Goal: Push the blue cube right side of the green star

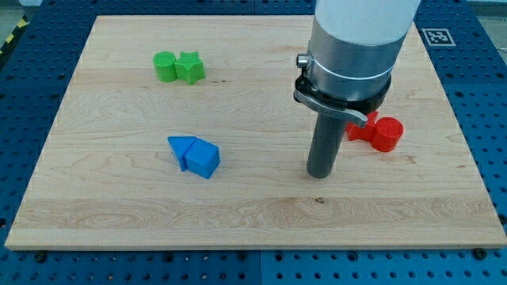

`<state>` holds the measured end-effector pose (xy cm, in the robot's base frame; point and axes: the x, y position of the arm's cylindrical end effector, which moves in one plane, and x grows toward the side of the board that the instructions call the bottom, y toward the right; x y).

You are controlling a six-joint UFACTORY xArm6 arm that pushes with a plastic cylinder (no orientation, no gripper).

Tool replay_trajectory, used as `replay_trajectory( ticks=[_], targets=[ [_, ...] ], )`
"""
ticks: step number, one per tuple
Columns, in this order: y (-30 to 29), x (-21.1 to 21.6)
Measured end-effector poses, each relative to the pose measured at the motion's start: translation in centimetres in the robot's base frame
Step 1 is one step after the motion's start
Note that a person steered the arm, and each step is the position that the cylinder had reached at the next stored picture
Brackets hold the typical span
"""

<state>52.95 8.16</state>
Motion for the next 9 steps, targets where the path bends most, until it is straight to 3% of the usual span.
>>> replay_trajectory(
  ticks=[3,5,6,8,9],
  targets=[
    [0.0,0.0],
    [0.0,-2.7],
    [-0.7,-0.5],
    [-11.1,1.2],
    [-13.5,1.9]
  ],
)
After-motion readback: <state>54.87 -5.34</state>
